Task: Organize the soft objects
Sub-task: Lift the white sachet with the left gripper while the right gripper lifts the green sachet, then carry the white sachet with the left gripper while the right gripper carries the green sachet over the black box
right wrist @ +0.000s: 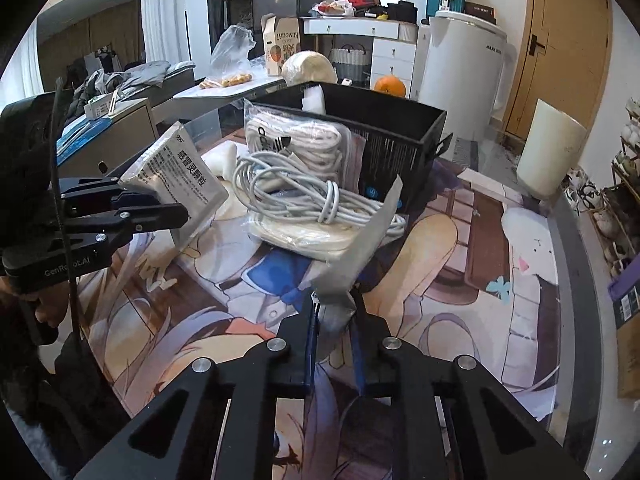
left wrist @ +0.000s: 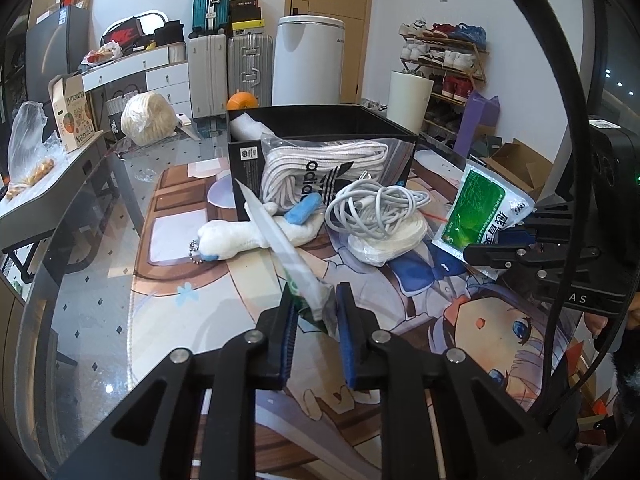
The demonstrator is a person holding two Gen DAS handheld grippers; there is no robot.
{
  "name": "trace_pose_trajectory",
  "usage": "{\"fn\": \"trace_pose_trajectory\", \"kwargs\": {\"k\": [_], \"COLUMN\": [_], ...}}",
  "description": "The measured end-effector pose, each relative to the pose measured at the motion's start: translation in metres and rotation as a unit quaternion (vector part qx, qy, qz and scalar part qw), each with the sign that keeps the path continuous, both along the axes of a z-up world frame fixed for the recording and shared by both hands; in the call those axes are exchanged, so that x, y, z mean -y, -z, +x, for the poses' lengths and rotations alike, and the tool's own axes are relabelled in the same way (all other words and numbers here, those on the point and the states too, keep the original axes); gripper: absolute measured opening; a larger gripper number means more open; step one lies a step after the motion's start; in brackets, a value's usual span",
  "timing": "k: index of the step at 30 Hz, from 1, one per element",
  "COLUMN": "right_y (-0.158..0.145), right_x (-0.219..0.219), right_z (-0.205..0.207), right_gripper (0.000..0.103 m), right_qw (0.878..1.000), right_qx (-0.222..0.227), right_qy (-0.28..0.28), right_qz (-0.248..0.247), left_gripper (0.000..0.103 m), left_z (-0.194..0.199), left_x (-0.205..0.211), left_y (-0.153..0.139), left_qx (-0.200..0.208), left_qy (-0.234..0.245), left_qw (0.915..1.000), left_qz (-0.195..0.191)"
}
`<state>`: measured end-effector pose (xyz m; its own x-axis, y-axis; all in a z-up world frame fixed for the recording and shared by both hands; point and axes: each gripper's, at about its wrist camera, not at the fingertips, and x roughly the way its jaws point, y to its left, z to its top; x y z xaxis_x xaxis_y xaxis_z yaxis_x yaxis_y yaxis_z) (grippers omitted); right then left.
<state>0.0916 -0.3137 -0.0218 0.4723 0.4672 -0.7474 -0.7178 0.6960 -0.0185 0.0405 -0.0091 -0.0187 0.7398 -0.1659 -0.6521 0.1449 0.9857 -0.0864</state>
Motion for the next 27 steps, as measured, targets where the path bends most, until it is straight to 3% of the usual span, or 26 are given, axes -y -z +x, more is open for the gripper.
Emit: {"fn": "trace_pose_trajectory", "kwargs": {"k": [27], "right_y": [-0.057], "right_x": [-0.001], "right_z": [-0.005], "right_gripper": [0.014], "right_qw": [0.997], "right_qx": [0.064], "right_qy": [-0.018], "right_qz": [0.043], "left_gripper": [0.016], "left_z": [-0.006], "left_x": [-0.011], "left_y": [-0.040], "left_qx": [0.058], "left_qy": [-0.009], "left_qw": [0.9981], "left_qz": [-0.020]}}
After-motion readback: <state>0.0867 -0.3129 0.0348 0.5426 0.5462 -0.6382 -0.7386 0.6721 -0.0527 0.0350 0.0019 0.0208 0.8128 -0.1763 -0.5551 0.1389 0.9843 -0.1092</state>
